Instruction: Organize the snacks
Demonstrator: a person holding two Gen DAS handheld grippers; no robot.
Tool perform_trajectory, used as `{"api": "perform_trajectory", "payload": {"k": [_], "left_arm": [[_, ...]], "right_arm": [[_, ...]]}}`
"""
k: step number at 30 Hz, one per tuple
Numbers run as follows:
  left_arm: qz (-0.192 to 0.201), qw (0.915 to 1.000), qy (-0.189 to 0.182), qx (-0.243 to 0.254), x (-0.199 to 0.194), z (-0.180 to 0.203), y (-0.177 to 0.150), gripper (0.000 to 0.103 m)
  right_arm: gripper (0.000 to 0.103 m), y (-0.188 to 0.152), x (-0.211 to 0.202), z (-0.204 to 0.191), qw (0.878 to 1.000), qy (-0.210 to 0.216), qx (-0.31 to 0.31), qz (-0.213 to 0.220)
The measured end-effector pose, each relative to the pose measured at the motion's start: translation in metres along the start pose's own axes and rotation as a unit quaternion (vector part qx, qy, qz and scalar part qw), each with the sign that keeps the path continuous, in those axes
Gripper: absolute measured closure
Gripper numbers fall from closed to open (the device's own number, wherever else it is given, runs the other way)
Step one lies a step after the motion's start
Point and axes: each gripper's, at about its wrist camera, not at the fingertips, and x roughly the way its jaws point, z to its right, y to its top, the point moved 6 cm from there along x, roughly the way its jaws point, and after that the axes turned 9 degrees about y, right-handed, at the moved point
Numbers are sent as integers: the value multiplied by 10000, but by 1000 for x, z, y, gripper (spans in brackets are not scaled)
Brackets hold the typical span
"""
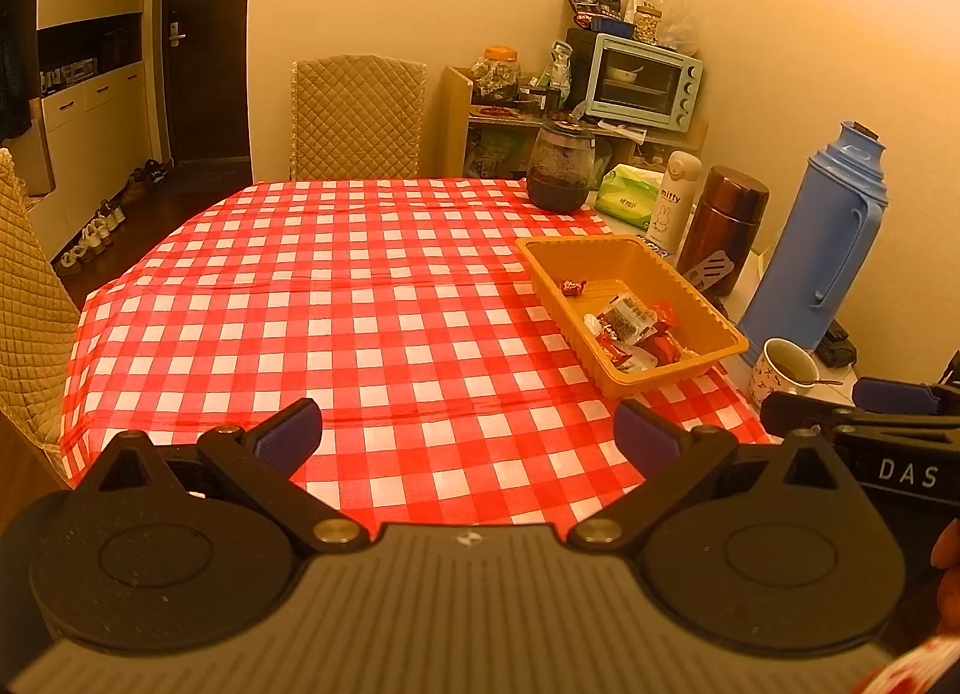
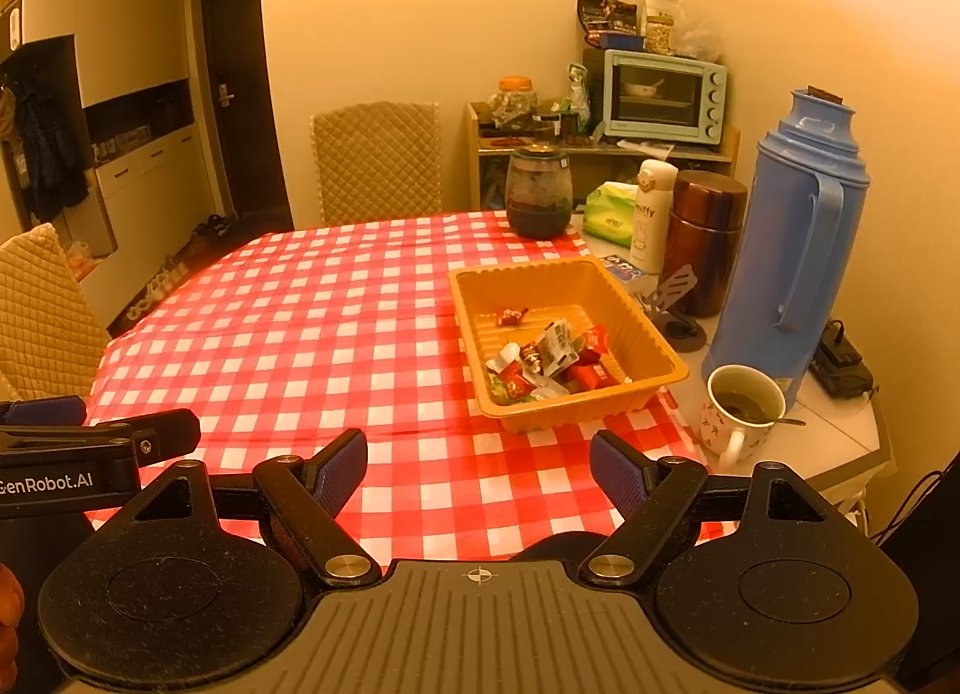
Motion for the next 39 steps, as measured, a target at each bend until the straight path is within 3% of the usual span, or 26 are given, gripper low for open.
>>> {"api": "perform_trajectory", "payload": {"k": [39], "left_arm": [[-6, 10000, -1, -17, 1, 1, -1, 0]], "right_arm": [[22, -1, -1, 3, 10000, 0, 44, 37]]}}
